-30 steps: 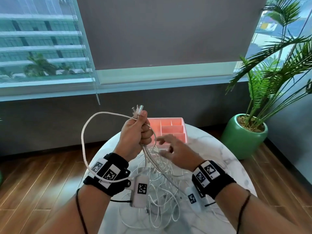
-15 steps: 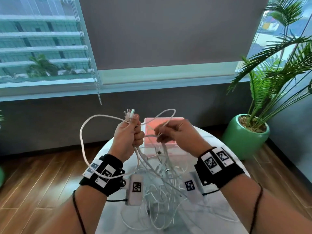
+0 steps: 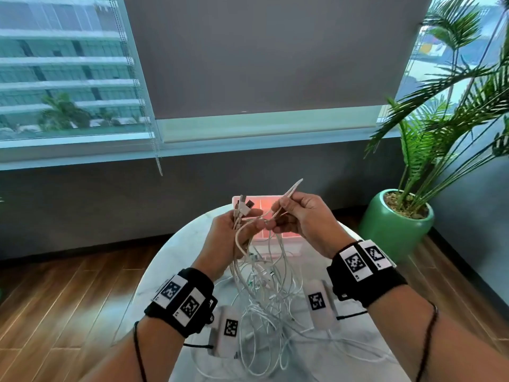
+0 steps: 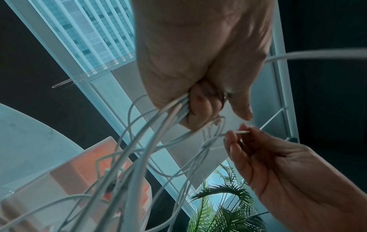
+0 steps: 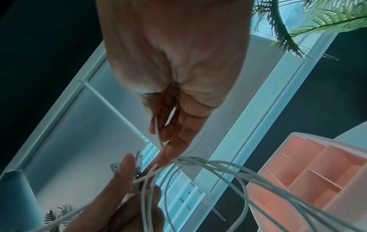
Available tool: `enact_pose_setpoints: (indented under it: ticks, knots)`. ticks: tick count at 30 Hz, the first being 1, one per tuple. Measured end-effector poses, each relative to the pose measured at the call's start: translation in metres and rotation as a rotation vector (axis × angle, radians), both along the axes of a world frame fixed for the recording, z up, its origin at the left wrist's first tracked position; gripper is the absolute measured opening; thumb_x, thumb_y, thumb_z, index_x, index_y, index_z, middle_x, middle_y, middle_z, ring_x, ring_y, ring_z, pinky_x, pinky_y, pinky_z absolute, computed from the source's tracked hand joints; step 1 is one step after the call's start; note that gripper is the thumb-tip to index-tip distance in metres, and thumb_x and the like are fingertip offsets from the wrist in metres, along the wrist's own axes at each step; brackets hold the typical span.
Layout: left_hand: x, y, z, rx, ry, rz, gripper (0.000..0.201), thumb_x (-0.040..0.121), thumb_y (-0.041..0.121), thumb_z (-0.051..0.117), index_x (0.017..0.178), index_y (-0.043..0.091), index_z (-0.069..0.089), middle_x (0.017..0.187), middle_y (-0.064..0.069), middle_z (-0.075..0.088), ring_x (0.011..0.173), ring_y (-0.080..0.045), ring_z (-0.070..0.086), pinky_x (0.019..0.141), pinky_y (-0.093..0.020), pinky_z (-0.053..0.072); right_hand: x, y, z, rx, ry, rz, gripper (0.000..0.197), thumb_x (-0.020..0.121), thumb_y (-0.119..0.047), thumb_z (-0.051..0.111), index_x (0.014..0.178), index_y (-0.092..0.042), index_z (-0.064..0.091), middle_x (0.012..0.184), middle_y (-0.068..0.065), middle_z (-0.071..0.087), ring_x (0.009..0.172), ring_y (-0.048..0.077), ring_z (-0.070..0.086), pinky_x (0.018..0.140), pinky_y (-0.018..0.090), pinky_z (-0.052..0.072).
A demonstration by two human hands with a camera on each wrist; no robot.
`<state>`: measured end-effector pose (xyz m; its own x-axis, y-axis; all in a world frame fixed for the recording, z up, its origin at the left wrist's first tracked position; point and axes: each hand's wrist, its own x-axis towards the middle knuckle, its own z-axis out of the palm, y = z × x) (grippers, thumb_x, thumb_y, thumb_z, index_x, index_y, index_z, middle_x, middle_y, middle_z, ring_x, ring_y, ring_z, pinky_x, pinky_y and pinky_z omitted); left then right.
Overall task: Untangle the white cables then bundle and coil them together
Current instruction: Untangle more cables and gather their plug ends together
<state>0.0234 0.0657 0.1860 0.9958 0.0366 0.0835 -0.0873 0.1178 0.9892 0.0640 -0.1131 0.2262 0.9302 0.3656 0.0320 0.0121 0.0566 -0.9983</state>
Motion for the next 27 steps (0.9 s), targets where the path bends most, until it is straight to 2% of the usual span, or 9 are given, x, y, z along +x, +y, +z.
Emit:
enact_pose_setpoints:
  ticks: [4,7,9,11,14,18,21,23,27]
  knots:
    - [0.004,0.002,-0.011,0.086,-0.005,0.065,0.024,0.08,0.013,0.082,0.096,0.005,0.067,0.057,0.001,0.059,0.043,-0.014,0.042,0.042,-0.02,0.035,-0.001,-0.001,-0.007,-0.045,0.024,-0.015,0.025,0.105,-0.01,0.044,0.093,0.003,0.062,0.081,0.022,0.07,0.072,0.032,0.071,0.067,0.039,0.059]
    - [0.005,0.001,-0.017,0.17,-0.025,-0.01,0.022,0.077,0.01,0.084,0.094,0.002,0.073,0.081,-0.011,0.075,0.063,-0.015,0.061,0.059,-0.023,0.05,-0.004,0.001,-0.008,-0.069,0.055,-0.009,0.026,0.105,-0.011,0.044,0.092,0.002,0.061,0.082,0.026,0.071,0.07,0.032,0.07,0.066,0.038,0.059]
    - [0.005,0.002,-0.02,0.222,-0.04,-0.076,0.018,0.078,0.009,0.083,0.093,0.004,0.076,0.084,-0.008,0.076,0.071,-0.012,0.063,0.069,-0.023,0.052,-0.006,0.002,-0.006,-0.069,0.066,-0.004,0.026,0.105,-0.011,0.043,0.092,0.002,0.061,0.087,0.032,0.07,0.071,0.036,0.069,0.065,0.038,0.059]
    - [0.006,0.004,-0.025,0.272,-0.054,-0.113,0.014,0.079,0.008,0.082,0.091,0.004,0.076,0.08,-0.003,0.073,0.069,-0.009,0.06,0.069,-0.02,0.05,-0.007,0.002,-0.001,-0.022,0.066,-0.013,0.026,0.105,-0.011,0.042,0.091,0.002,0.059,0.084,0.033,0.069,0.071,0.038,0.069,0.063,0.038,0.059]
    - [0.008,0.006,-0.036,0.378,-0.076,-0.155,0.01,0.079,0.005,0.082,0.08,0.007,0.072,0.07,0.007,0.065,0.063,-0.006,0.054,0.066,-0.021,0.048,-0.009,0.003,0.015,0.106,0.061,-0.027,0.024,0.106,-0.01,0.038,0.092,0.001,0.054,0.072,0.024,0.067,0.067,0.038,0.069,0.059,0.036,0.057]
    - [0.012,0.012,-0.055,0.318,-0.065,-0.105,0.016,0.077,0.007,0.083,0.08,0.0,0.069,0.072,0.003,0.063,0.067,-0.009,0.053,0.069,-0.027,0.049,-0.012,0.003,0.039,0.192,0.004,-0.03,0.025,0.106,-0.012,0.037,0.093,0.0,0.055,0.07,0.021,0.067,0.068,0.039,0.071,0.059,0.036,0.059]
    - [0.014,0.022,-0.063,0.301,-0.032,-0.082,0.015,0.078,0.0,0.082,0.084,-0.004,0.07,0.077,-0.001,0.067,0.071,-0.01,0.059,0.076,-0.031,0.054,-0.01,-0.005,0.058,0.323,-0.03,-0.103,0.03,0.106,-0.015,0.037,0.088,-0.002,0.057,0.065,0.016,0.066,0.062,0.033,0.07,0.058,0.036,0.058]
    - [0.013,0.028,-0.066,0.295,-0.009,-0.079,0.01,0.079,0.003,0.081,0.082,0.003,0.072,0.079,-0.002,0.069,0.073,-0.013,0.062,0.079,-0.037,0.055,-0.007,-0.012,0.067,0.369,-0.053,-0.149,0.033,0.106,-0.017,0.04,0.084,-0.003,0.06,0.06,0.013,0.06,0.054,0.03,0.063,0.056,0.037,0.054]
    - [0.011,0.035,-0.064,0.357,-0.014,-0.051,0.008,0.079,0.013,0.084,0.079,0.014,0.076,0.076,0.005,0.069,0.071,-0.008,0.059,0.075,-0.029,0.051,0.007,-0.028,0.053,0.239,-0.045,-0.268,0.036,0.106,-0.025,0.044,0.081,-0.005,0.06,0.052,0.006,0.038,0.044,0.018,0.034,0.047,0.029,0.03]
